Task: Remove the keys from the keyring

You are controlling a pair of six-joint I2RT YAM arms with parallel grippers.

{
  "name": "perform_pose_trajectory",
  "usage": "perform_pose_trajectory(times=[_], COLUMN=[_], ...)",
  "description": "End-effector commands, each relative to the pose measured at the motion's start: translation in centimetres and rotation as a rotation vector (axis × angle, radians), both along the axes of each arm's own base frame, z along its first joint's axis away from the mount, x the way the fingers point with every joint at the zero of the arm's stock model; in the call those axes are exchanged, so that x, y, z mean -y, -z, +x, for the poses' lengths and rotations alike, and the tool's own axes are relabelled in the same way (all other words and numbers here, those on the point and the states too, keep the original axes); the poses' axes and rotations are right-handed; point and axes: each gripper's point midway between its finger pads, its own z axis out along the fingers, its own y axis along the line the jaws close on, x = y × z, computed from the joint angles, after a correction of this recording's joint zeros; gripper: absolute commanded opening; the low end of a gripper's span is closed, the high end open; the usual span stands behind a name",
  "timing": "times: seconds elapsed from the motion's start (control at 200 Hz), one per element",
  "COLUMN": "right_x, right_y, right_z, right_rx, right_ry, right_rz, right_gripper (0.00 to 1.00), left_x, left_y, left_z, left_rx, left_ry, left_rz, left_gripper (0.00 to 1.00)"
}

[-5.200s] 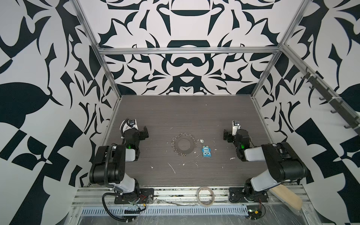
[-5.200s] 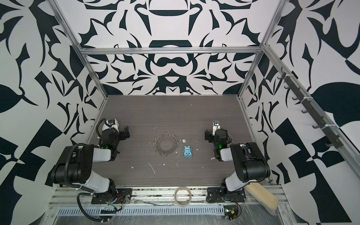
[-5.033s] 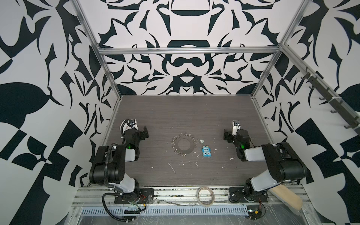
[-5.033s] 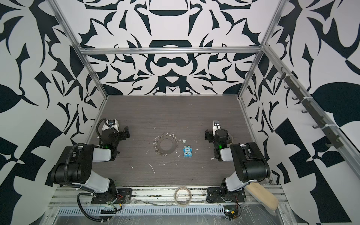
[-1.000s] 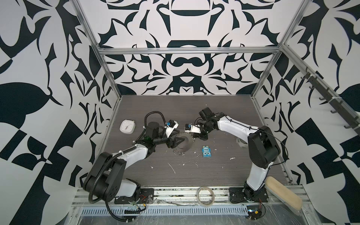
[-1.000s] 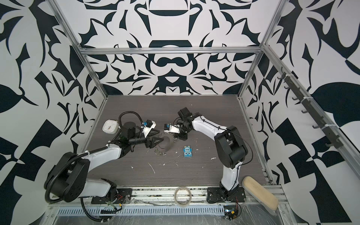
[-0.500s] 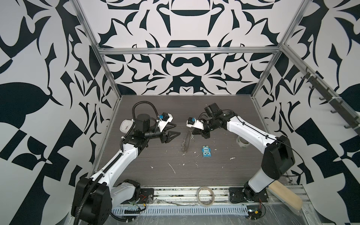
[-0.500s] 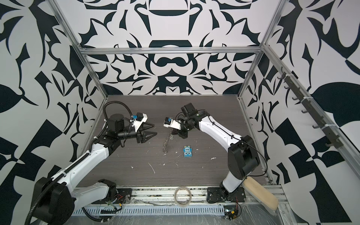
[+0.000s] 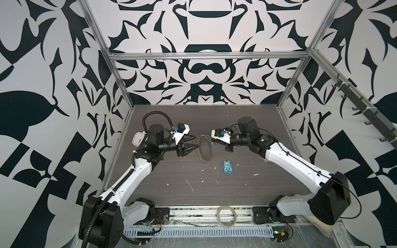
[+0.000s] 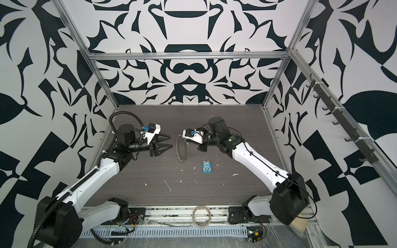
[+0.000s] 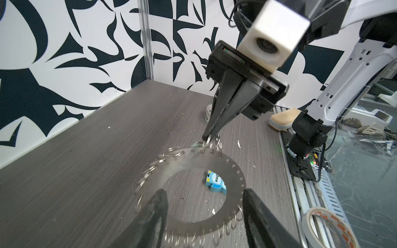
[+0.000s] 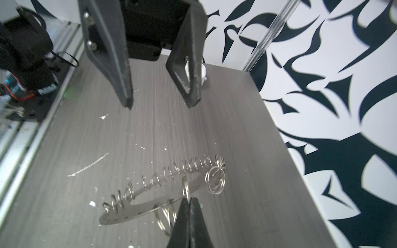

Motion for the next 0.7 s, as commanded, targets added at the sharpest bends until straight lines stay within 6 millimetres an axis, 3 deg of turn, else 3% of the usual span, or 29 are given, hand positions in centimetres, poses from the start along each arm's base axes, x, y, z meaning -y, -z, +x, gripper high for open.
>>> perform_pose_trajectory(times=[0.0,0.315,0.695], right_x=[-0.8,-2.0,-2.7], right_y=[-4.5,-6.6,-7.8], right_z=[1.3,-0.1,-1.9], right_rx=[0.293,0.566,0.467], right_ry=[-0.004,-0.053,-0.112], right_rz=[0.112,0.176,0.288], right_gripper=[0.0,0.0,0.0], left_x=[0.3,0.4,0.4], left_y=[-1.6,-1.5,-1.2], left_z=[-0.2,-1.1,-0.3], left_rx=[0.127,0.347,0.456], left_ry=[0.06,0.13,0.112], left_rz=[-0.007,0.02,0.038], left_gripper=[0.59,0.48,0.37])
